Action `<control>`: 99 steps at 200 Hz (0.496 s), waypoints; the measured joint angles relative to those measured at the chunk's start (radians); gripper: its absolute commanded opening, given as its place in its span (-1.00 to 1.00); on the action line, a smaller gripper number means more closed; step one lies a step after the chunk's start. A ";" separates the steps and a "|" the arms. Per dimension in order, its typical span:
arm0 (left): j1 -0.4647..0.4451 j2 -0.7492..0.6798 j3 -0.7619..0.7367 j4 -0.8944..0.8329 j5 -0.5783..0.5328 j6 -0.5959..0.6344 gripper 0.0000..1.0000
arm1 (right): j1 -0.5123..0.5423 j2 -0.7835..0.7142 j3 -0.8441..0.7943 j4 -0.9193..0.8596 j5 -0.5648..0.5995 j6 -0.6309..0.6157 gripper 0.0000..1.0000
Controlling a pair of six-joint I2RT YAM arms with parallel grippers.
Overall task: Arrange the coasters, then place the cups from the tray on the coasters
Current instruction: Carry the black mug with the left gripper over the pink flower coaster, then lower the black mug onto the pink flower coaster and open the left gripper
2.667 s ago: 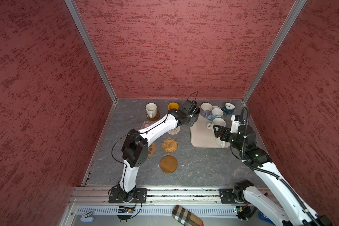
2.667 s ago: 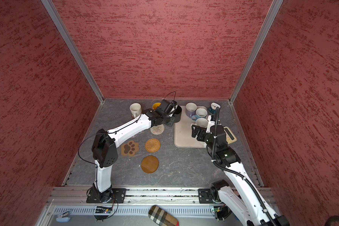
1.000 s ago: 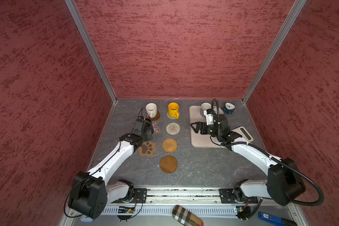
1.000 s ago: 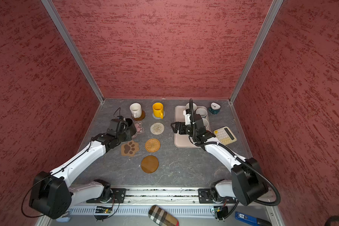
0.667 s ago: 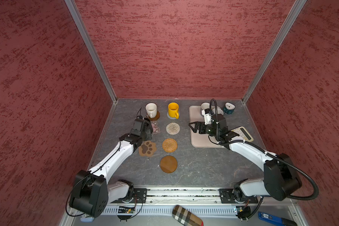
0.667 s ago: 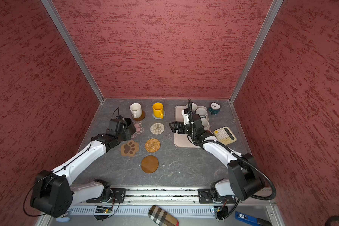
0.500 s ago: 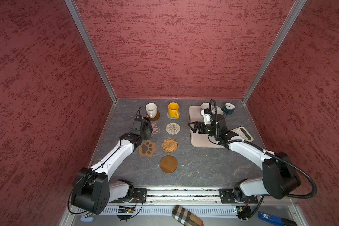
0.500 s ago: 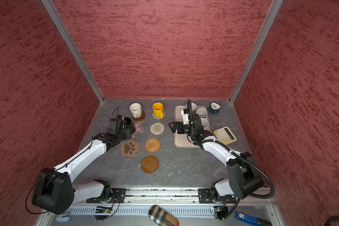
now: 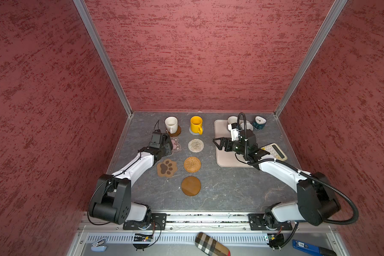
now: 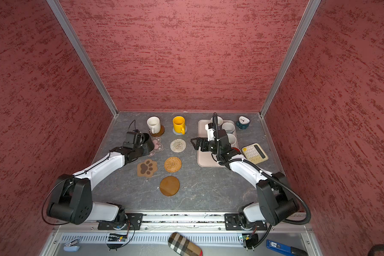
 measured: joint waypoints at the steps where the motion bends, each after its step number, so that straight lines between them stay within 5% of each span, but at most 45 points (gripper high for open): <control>1: 0.000 0.001 0.002 0.000 0.000 0.000 -1.00 | 0.000 0.000 -0.001 0.001 0.000 0.000 0.97; 99: 0.010 0.128 0.095 0.039 0.012 0.013 -1.00 | 0.000 0.000 -0.014 0.045 -0.030 0.036 0.97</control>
